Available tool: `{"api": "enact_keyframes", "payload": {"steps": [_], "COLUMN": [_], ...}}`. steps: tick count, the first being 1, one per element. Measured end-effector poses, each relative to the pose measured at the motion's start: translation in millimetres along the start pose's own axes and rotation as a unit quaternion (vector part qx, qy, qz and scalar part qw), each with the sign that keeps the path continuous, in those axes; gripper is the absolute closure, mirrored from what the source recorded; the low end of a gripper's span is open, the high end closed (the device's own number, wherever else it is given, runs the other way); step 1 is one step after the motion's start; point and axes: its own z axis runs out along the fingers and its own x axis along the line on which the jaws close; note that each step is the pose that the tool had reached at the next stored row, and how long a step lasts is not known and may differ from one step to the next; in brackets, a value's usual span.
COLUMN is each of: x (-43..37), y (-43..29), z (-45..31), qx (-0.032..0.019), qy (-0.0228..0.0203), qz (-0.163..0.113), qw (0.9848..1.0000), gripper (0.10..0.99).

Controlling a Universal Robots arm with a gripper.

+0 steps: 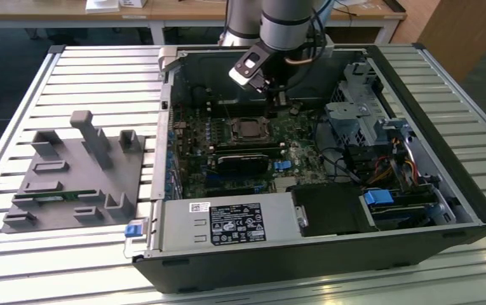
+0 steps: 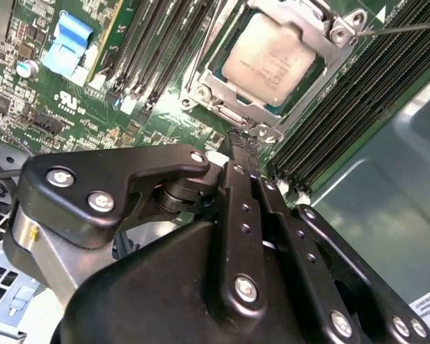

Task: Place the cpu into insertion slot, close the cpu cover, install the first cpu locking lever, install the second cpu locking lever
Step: 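Close the cpu cover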

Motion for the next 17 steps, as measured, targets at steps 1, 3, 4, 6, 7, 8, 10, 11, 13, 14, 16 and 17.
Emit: {"api": "enact_keyframes", "payload": {"steps": [1, 3, 4, 6, 7, 8, 10, 11, 13, 14, 16, 17], "x": [0.1, 0.1, 0.2, 0.2, 0.3, 0.3, 0.5, 0.5, 0.6, 0.6, 0.8, 0.9], "y": [-1.2, -4.4, -5.8, -9.2, -10.8, -12.5, -16.7, -18.4, -21.8, -24.2, -28.7, -29.9], "z": [0.5, 2.0, 3.1, 5.7, 7.0, 8.3, 10.3, 11.0, 12.0, 12.4, 12.9, 13.4], "qx": [-0.0001, 0.0000, 0.0000, 0.0000, 0.0000, 0.0000, 0.0001, 0.0001, 0.0003, 0.0003, 0.0003, 0.0005], "qy": [0.0001, 0.0000, 0.0000, 0.0000, 0.0000, 0.0000, 0.0000, 0.0000, 0.0000, -0.0001, 0.0000, 0.0001], "qz": [0.000, 0.000, 0.000, 0.000, 0.000, 0.000, 0.000, 0.000, 0.000, 0.000, 0.000, 0.000], "qw": [1.0000, 1.0000, 1.0000, 1.0000, 1.0000, 1.0000, 1.0000, 1.0000, 1.0000, 1.0000, 1.0000, 1.0000], "gripper": [0.980, 0.980, 0.980, 0.980, 0.980, 0.980, 0.980, 0.980, 0.980, 0.980, 0.980, 0.980]}}
